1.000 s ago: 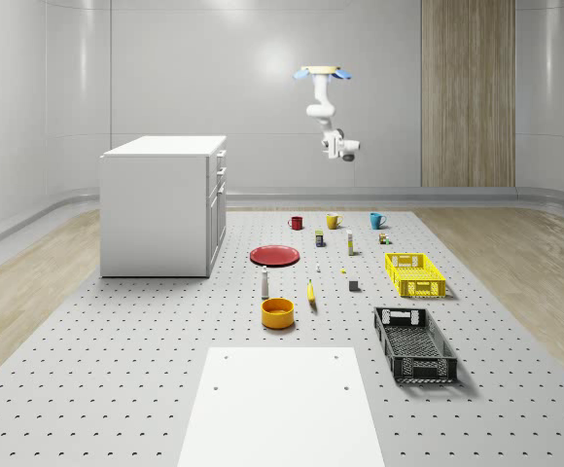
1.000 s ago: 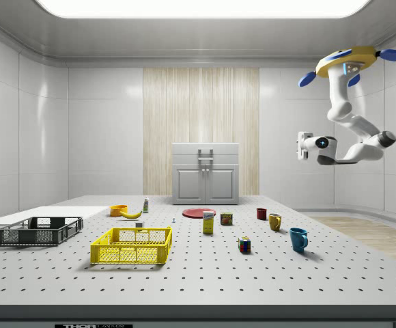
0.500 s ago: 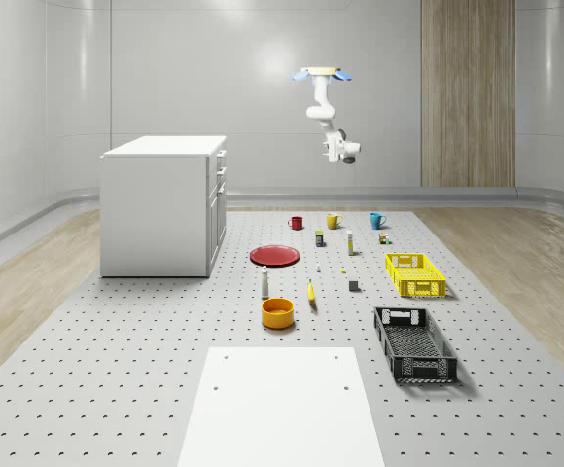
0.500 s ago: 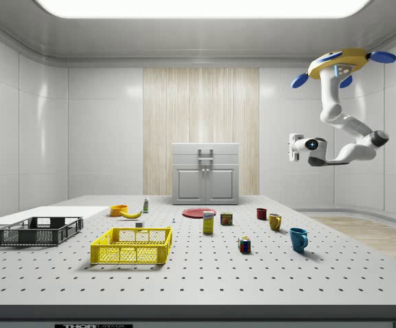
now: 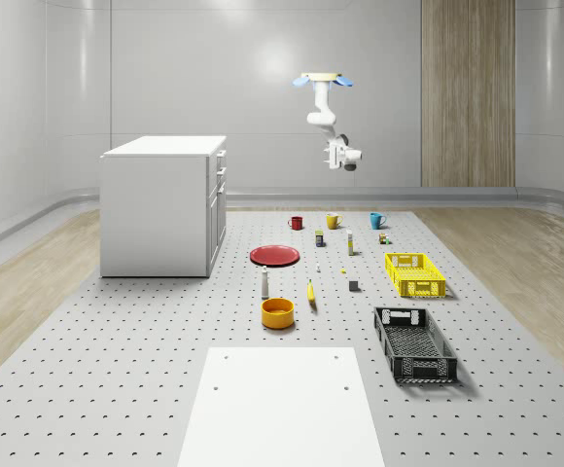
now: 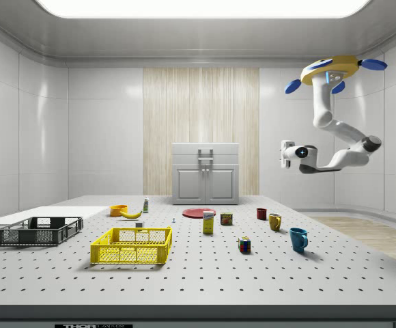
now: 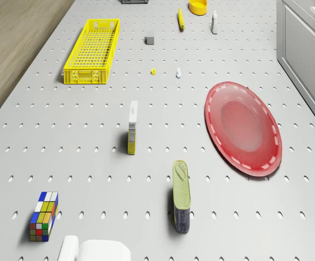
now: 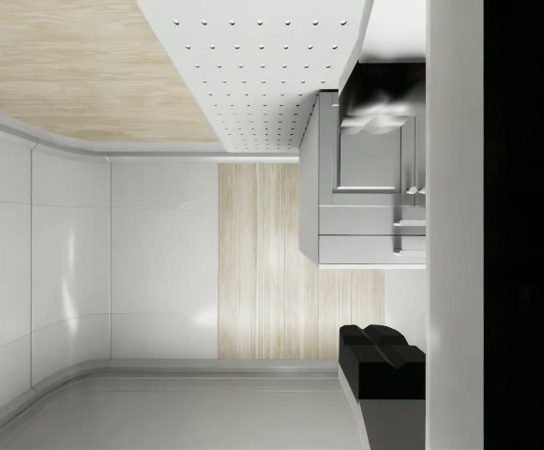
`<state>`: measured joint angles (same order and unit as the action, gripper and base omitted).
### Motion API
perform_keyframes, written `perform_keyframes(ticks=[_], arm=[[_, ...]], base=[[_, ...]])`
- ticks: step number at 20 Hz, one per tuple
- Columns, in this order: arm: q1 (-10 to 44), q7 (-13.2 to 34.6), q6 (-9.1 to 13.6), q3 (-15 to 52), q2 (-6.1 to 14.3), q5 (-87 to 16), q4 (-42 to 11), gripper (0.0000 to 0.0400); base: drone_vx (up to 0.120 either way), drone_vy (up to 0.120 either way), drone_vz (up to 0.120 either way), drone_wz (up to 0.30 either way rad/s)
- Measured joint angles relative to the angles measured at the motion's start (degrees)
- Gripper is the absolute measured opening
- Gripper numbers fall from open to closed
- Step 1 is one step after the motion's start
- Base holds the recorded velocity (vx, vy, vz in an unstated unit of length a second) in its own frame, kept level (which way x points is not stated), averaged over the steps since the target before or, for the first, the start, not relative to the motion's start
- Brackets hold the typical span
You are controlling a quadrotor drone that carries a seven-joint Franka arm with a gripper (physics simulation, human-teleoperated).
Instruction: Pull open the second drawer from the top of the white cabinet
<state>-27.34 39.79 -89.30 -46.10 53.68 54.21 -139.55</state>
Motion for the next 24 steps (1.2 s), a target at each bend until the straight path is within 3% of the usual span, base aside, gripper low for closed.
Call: perform_keyframes(ticks=[7, 24], arm=[[-1.88, 1.02, -1.66, -0.79, 1.69, -1.24, -0.22, 0.03], [-5.67, 3.3, -5.1, -2.24, 5.34, -3.99, -0.69, 0.03]], base=[[0.12, 0.0, 0.0, 0.0], [0.12, -0.12, 0.0, 0.0]])
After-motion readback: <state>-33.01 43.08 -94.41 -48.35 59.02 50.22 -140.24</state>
